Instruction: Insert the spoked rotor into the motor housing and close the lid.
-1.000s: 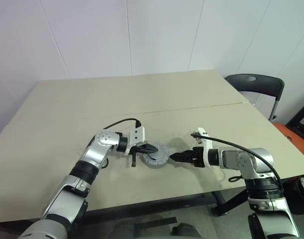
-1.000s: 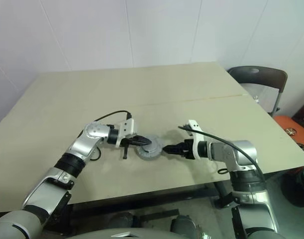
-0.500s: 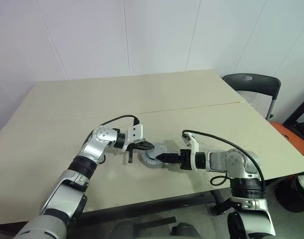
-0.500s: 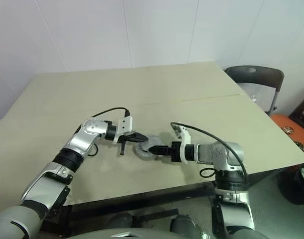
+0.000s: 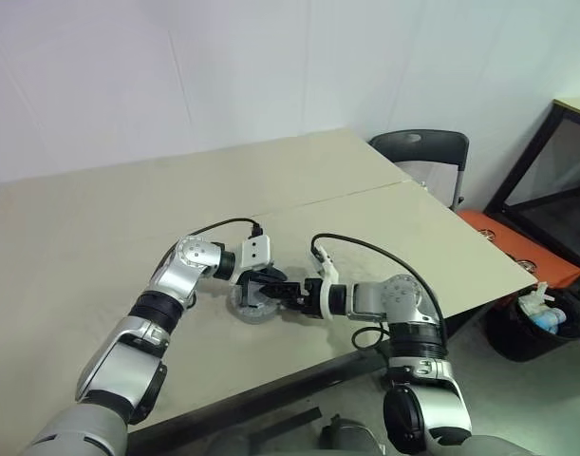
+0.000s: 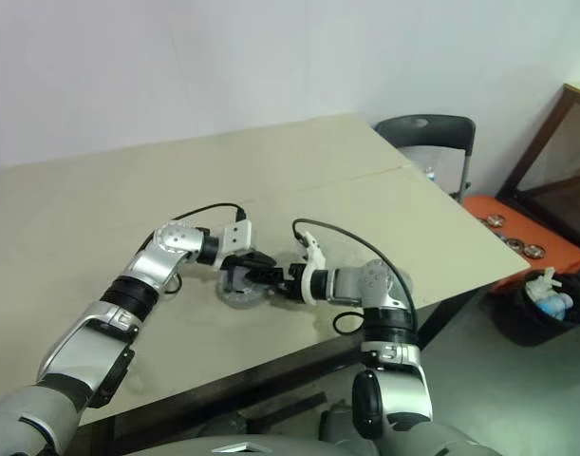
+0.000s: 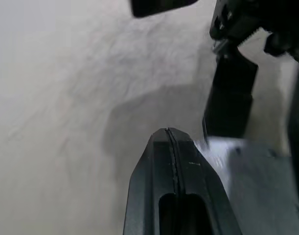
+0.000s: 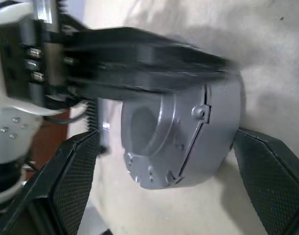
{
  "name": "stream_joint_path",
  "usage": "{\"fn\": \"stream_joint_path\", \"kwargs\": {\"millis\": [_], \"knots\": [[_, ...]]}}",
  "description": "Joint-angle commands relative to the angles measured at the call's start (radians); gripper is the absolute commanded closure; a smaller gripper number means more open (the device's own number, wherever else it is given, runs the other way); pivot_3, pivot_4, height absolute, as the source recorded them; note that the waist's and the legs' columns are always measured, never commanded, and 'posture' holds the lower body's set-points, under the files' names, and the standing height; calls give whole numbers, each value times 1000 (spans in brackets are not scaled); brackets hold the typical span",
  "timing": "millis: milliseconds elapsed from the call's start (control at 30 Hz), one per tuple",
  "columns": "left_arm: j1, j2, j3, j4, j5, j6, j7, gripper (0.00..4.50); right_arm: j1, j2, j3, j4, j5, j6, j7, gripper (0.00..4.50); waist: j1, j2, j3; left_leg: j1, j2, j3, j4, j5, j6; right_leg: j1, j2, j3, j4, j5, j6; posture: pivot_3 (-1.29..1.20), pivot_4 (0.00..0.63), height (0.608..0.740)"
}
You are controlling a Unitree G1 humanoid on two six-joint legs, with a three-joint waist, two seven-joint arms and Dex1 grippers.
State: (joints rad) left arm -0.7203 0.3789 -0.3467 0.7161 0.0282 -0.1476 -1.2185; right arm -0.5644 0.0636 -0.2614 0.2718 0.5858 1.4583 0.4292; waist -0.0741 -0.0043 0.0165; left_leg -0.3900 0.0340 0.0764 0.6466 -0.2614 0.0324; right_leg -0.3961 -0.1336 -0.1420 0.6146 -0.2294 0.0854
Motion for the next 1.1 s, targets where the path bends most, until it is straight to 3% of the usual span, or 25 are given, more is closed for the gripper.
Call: {"fn": "stream_joint_path", "kwargs": {"millis": [33, 167, 767, 1100], "knots": [[30, 4, -43, 35, 47, 13, -30, 4500, -16, 12, 58, -3, 28, -12, 36, 68, 3, 1, 0, 1, 2, 0, -2, 0, 0, -1, 1, 0, 1, 0, -1, 0, 0, 740], [45, 25, -36, 12, 39, 24, -58, 4500, 4, -24, 70, -30, 43, 17, 55, 68, 6, 2, 0, -1, 7, 1, -3, 1, 2, -7, 8, 0, 2, -1, -7, 0, 0, 740], [38, 85, 98, -136, -121, 171, -123, 4500, 34, -135, 180, -78, 59, 6, 114, 68, 10, 4, 6, -10, 7, 6, 1, -5, -9, -13, 8, 3, -2, 2, -12, 0, 0, 740], [142, 201, 95, -267, -129, 264, -165, 4500, 42, -148, 198, -78, 60, -15, 122, 68, 21, 3, 7, -9, 7, 6, 2, -5, -9, -13, 8, 4, -2, 2, -12, 0, 0, 740]]}}
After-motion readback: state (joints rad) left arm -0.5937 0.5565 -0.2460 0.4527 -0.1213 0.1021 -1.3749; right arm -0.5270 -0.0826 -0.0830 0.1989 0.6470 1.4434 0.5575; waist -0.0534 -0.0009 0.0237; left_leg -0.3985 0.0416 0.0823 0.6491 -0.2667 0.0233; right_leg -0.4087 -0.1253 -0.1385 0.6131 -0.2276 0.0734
